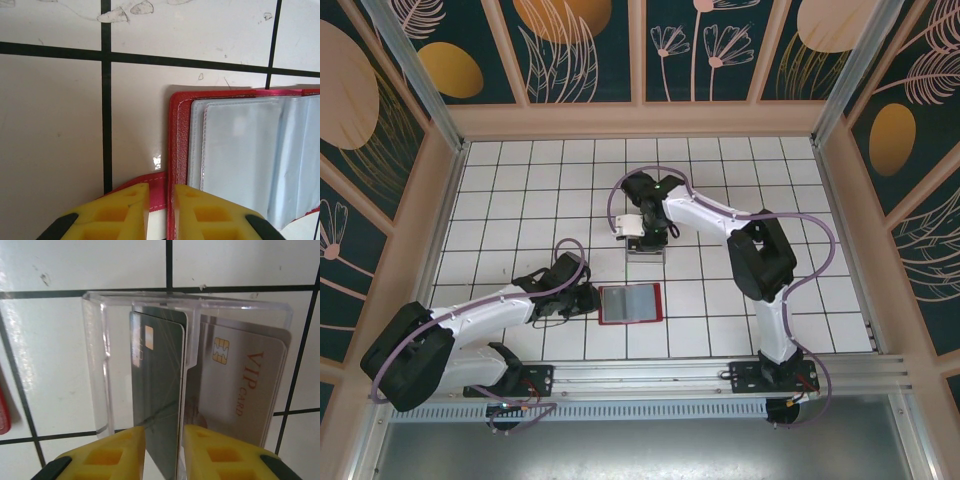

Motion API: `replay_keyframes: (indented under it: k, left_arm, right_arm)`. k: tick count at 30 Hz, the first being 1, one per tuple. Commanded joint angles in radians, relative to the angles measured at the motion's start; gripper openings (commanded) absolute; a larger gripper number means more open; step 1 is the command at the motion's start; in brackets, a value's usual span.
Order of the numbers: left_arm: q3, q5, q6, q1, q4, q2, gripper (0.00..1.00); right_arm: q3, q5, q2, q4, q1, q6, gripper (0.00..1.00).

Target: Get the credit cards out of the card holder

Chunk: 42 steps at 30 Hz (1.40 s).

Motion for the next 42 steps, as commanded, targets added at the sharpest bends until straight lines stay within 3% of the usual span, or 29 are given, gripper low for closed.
replay_keyframes:
  k: [1,6,14,20,25,33,37,42]
  left_arm:
    - [-0.003,-0.008,0.005,-0.004,-0.016,-0.007,0.22]
    - [0.003,-0.012,0.007,-0.003,-0.022,-0.008,0.22]
    - [0.016,-0.02,0.002,-0.003,-0.034,-0.027,0.22]
    - [0.031,-0.035,0.003,-0.003,-0.036,-0.038,0.22]
    - [0.057,-0.067,0.017,-0.003,-0.051,-0.045,0.22]
    - [0.057,-0.081,0.015,0.013,-0.018,-0.044,0.24]
    - [0.057,-0.081,0.034,0.047,-0.018,-0.045,0.25]
    - [0.039,-0.036,0.061,0.121,0.01,-0.053,0.26]
  right_arm:
    - [-0.029,0.066,-0.071,0.066,0.006,-0.001,0.28]
    - [-0.066,0.126,-0.119,0.109,0.024,0.014,0.28]
    - [-0.084,0.085,-0.181,0.08,0.05,0.169,0.28]
    - [-0.168,-0.011,-0.273,0.137,0.068,0.432,0.32]
    - [-0.262,-0.011,-0.342,0.254,0.088,0.793,0.36]
    - [-0.337,0.005,-0.358,0.298,0.188,1.321,0.29]
    - [-0.313,0.105,-0.332,0.227,0.264,1.448,0.27]
    - [-0.342,0.067,-0.348,0.21,0.297,1.543,0.27]
